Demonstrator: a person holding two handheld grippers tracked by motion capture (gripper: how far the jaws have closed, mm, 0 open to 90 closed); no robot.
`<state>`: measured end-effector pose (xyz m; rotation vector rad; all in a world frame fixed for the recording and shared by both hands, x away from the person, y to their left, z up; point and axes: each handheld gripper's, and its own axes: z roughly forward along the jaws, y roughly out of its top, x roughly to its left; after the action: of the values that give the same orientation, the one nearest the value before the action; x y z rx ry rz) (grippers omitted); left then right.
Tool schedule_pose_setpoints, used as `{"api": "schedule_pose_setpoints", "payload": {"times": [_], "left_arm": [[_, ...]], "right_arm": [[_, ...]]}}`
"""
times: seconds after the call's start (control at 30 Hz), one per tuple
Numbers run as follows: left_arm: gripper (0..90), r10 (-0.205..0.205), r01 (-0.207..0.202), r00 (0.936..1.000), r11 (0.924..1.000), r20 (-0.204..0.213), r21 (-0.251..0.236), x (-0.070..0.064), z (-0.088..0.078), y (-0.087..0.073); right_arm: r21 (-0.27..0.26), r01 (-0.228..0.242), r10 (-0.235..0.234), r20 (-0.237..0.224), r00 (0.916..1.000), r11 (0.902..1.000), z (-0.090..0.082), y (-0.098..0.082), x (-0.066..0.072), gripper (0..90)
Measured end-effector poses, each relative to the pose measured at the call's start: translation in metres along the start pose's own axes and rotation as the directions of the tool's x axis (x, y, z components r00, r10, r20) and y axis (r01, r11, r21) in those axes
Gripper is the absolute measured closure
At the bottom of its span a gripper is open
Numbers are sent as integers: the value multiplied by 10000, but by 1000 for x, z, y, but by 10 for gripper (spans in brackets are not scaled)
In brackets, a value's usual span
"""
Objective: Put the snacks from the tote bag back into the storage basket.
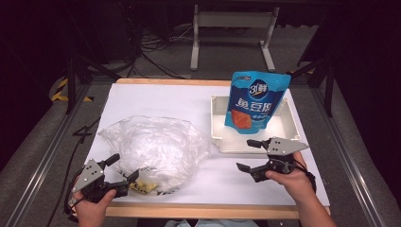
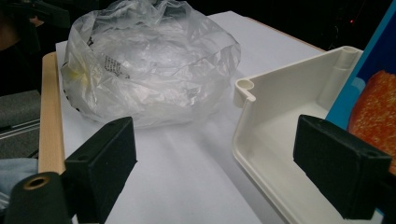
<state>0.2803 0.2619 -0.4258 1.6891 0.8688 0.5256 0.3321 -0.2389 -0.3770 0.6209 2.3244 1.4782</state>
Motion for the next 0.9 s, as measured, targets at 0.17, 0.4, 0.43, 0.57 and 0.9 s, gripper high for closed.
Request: {"api": "schedule_pose_setpoints", "payload": {"times": [0.17,0.4,0.43,0.57,0.9], "left_arm": [[101,9,-9,9999,10000,153,-1,0,0,0],[89,46,-49,9994,9999,340,92,0,1,-1],[86,38,-41,9994,9999,351,93,0,1,-1],[81,80,-85,9991,9999,418,110,1,2,-1],[74,-137,110,9985,9987,533,495,3,8,-3]], "right_arm": [[-21,-127,127,-24,9999,9999,9,-12,1,142],[-133,-499,500,47,9987,9987,23,-28,0,143],[-38,-559,560,131,9983,9984,25,-31,0,142],[18,-709,708,244,9972,9975,30,-41,-1,143],[382,-805,780,634,9949,9960,37,-53,-2,142]]}}
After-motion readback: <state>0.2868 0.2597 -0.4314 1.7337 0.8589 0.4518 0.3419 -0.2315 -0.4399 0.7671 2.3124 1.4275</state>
